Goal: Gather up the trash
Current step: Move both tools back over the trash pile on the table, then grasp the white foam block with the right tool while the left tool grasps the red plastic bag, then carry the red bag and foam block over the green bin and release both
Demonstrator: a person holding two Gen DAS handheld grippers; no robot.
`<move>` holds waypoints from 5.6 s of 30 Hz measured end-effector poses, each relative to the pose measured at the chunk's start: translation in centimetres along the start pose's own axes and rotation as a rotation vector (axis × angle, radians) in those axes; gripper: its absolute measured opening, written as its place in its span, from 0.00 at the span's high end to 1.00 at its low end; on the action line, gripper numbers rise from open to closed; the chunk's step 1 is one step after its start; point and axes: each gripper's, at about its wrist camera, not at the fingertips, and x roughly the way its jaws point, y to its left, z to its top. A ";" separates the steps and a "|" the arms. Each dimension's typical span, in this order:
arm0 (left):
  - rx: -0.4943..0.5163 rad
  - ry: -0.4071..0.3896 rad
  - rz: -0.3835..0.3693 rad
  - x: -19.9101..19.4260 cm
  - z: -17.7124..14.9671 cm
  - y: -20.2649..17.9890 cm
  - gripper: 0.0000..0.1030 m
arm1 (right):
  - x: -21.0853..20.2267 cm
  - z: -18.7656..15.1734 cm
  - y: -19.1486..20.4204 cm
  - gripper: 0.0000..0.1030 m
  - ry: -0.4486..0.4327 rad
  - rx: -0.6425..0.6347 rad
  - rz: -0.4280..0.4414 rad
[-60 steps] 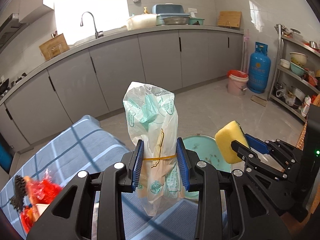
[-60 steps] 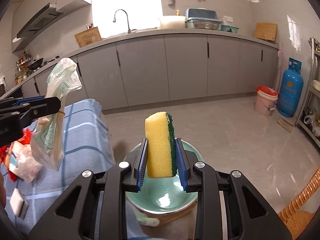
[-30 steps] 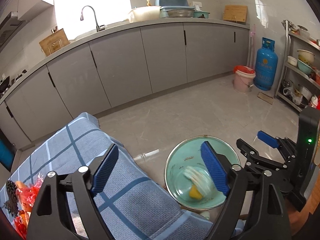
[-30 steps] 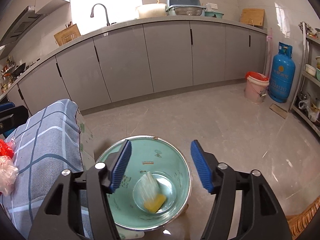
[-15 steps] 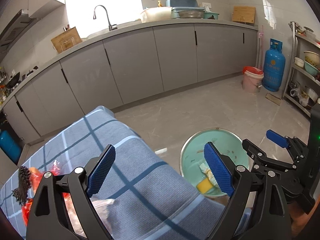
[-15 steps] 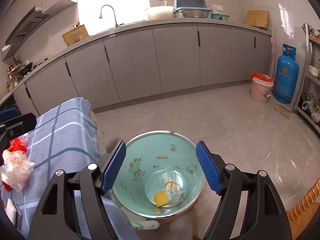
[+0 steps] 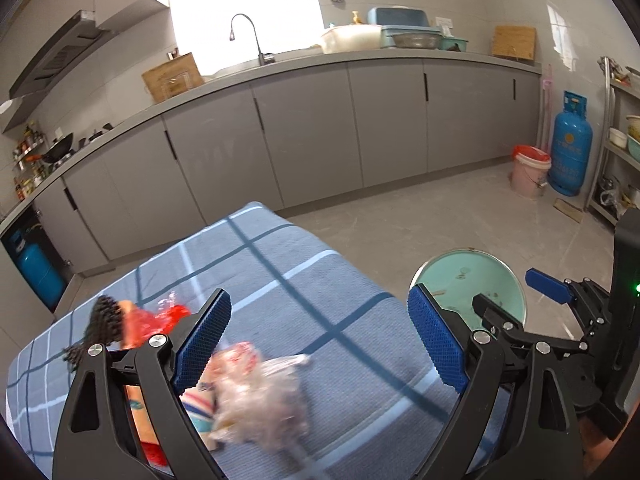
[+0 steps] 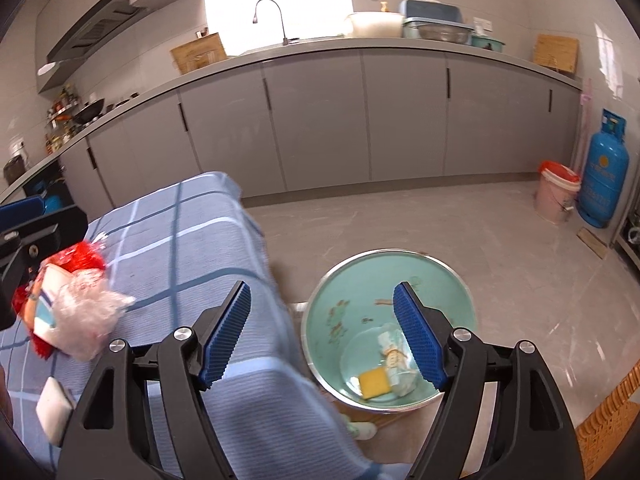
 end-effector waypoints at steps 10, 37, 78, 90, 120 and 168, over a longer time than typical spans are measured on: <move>-0.046 -0.020 0.045 -2.3 -1.4 4.1 0.14 | -1.3 -0.6 5.7 0.28 0.012 -0.079 0.057; -0.184 0.131 0.291 -6.8 -13.4 17.0 0.14 | -5.3 -5.3 17.7 0.12 0.077 -0.276 0.291; -0.201 0.094 0.205 -2.1 -9.7 15.7 0.14 | -3.9 -6.9 17.7 0.39 0.125 -0.286 0.362; -0.281 0.136 0.167 -3.4 -11.3 16.9 0.76 | -3.7 -6.9 17.1 0.39 0.124 -0.262 0.373; -0.236 -0.063 0.152 -12.3 -8.3 16.1 0.82 | -6.9 -4.0 14.8 0.39 -0.015 -0.210 0.347; 0.034 -0.156 -0.308 -2.0 2.2 -5.0 0.82 | -3.2 2.9 -7.7 0.38 -0.149 0.031 -0.071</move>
